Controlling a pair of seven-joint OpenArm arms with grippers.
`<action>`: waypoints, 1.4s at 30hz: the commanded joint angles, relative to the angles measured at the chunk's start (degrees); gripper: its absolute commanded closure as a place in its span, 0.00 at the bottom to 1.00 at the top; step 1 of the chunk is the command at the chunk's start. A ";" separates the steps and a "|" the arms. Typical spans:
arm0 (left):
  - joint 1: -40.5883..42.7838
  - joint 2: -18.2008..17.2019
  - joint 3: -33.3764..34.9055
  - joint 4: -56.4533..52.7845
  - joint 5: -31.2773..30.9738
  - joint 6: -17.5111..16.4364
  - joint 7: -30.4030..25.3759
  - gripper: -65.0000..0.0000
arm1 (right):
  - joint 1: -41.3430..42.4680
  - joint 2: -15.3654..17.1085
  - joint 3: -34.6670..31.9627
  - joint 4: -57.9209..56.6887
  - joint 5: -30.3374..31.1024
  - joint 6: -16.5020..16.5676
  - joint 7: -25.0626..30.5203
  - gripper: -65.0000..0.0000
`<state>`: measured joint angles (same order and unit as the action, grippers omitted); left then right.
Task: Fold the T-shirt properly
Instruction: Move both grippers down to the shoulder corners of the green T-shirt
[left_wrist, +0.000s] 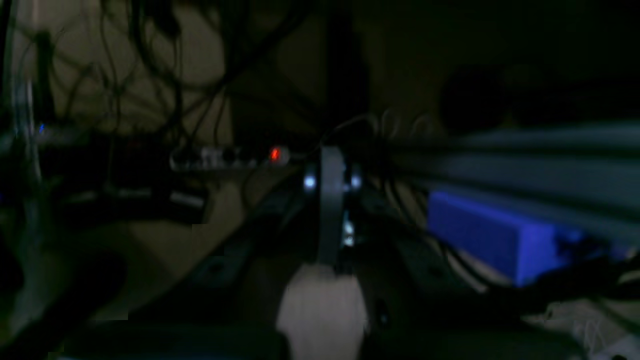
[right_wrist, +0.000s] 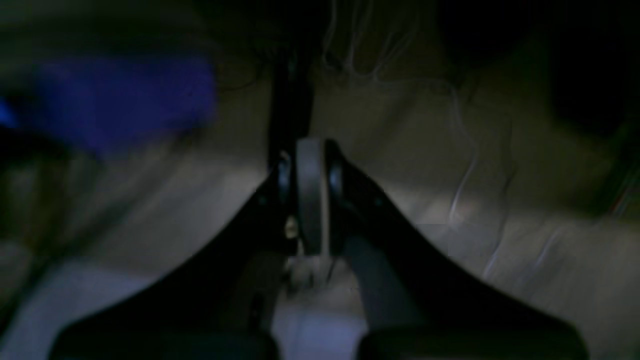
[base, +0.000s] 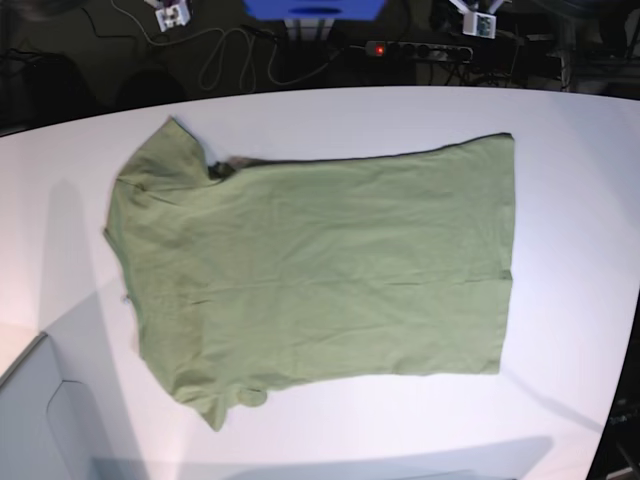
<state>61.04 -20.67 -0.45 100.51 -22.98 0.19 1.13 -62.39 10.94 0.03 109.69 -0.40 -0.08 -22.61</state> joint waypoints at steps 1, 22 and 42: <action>1.07 -0.74 0.05 1.60 -0.89 -0.23 -0.82 1.00 | -1.04 0.18 0.01 2.97 0.36 0.21 0.76 1.00; -0.68 1.81 -14.45 14.26 -1.85 -0.23 -0.73 0.99 | 19.71 -2.81 -0.25 11.50 0.62 0.30 -24.99 1.00; -7.80 3.65 -16.74 9.69 -1.76 -0.23 -0.73 0.50 | 27.36 -8.17 5.02 11.67 0.62 0.30 -27.72 0.66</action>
<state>53.23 -16.64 -16.75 109.19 -24.62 -0.03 2.00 -34.61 2.63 4.95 120.31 0.05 -0.03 -50.81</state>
